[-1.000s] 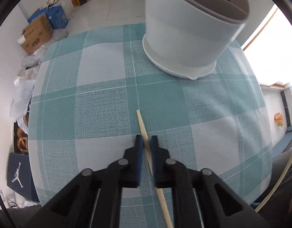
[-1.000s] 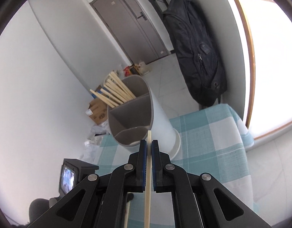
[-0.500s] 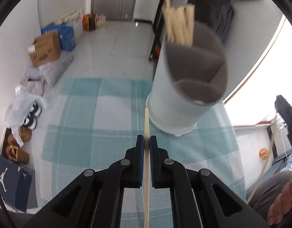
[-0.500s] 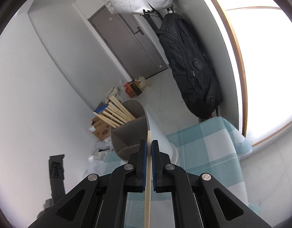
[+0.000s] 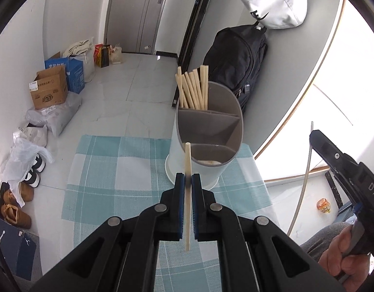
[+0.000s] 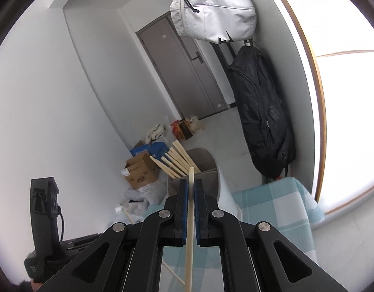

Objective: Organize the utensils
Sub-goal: 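Raise both held chopsticks upright and carry them over the utensil holder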

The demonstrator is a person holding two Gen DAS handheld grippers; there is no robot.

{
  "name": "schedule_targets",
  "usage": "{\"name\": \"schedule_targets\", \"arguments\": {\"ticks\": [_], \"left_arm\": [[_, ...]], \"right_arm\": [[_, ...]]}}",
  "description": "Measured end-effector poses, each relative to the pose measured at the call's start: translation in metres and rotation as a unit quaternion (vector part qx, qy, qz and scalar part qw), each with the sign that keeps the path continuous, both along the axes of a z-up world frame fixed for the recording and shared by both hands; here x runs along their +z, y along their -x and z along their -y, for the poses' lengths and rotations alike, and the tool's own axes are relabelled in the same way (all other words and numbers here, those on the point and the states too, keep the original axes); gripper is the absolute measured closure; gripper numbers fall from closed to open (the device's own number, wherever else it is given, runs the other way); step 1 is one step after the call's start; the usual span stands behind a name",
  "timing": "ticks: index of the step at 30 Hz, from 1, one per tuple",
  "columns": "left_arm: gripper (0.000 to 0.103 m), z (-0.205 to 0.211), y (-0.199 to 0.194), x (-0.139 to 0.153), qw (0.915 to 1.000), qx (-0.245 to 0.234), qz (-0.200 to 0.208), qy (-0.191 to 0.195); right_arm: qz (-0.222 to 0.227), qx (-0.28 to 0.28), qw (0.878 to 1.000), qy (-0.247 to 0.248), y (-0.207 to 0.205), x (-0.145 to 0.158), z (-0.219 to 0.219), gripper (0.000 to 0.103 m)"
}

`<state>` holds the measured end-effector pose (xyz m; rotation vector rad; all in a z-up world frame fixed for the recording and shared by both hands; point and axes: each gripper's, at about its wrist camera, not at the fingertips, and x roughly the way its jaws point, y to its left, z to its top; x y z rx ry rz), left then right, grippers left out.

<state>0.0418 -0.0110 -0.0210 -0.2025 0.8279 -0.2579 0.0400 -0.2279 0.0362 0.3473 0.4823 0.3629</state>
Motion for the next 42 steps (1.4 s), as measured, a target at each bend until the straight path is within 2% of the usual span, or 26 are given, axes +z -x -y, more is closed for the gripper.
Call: {"name": "schedule_targets", "arguments": {"ticks": [7, 14, 21, 27, 31, 36, 42], "left_arm": [[0.102, 0.004, 0.007, 0.022, 0.9996, -0.014, 0.025, -0.003], [0.102, 0.007, 0.004, 0.051, 0.9986, -0.024, 0.045, 0.009], [0.102, 0.011, -0.016, 0.087, 0.9979, -0.029, 0.054, 0.022], [0.102, 0.009, -0.045, 0.114, 0.9968, -0.030, 0.067, 0.031], [0.102, 0.007, -0.066, 0.125, 0.9960, -0.025, 0.077, 0.037], [0.102, 0.001, -0.093, 0.124, 0.9957, -0.009, 0.080, 0.047], [0.102, 0.000, -0.117, 0.117, 0.9951, -0.009, 0.087, 0.046]], "right_arm": [[0.011, -0.007, 1.000, 0.003, 0.000, 0.009, 0.005, 0.099], [0.040, -0.008, 0.999, 0.006, -0.010, 0.036, 0.004, 0.099], [0.077, 0.000, 0.997, 0.018, -0.040, 0.073, -0.006, 0.099], [0.088, -0.005, 0.996, 0.022, -0.078, 0.097, -0.010, 0.099], [0.095, -0.006, 0.995, 0.028, -0.109, 0.107, -0.015, 0.099], [0.105, 0.002, 0.994, 0.039, -0.151, 0.110, -0.029, 0.099], [0.110, 0.005, 0.993, 0.038, -0.188, 0.094, -0.042, 0.099]]}}
